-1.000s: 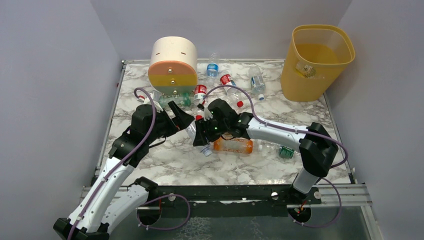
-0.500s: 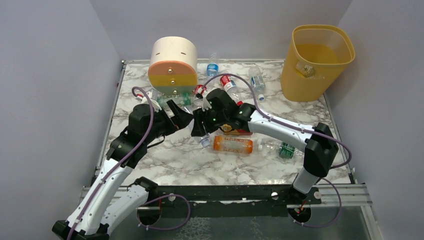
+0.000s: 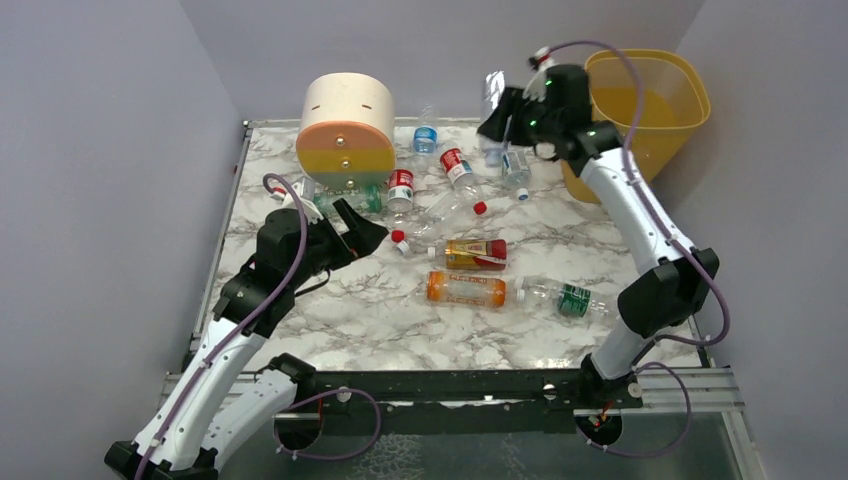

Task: Put the plastic bottles in the bin
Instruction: Place the plastic bottle in the trash bin.

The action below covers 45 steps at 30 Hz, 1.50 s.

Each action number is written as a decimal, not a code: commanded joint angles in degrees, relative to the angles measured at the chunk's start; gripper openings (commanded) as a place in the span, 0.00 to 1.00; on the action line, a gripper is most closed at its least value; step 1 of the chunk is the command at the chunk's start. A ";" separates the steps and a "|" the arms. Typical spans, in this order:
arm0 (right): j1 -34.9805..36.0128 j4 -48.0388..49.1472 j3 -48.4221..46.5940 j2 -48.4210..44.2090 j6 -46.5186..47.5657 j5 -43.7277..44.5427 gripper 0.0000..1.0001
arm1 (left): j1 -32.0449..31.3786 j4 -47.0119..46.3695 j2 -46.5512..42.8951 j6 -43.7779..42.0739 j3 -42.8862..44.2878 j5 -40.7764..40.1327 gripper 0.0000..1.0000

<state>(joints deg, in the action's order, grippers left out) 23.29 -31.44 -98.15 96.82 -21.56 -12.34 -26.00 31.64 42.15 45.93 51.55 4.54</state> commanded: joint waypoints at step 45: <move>-41.39 3.60 -27.28 13.16 -10.59 -9.85 0.86 | -0.20 -7.91 7.31 -1.04 -5.07 5.50 0.99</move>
<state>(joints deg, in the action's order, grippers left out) -18.09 -26.81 -124.44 110.72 -32.51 -22.15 -26.00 25.78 49.23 45.78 46.65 8.80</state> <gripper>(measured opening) 0.853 0.989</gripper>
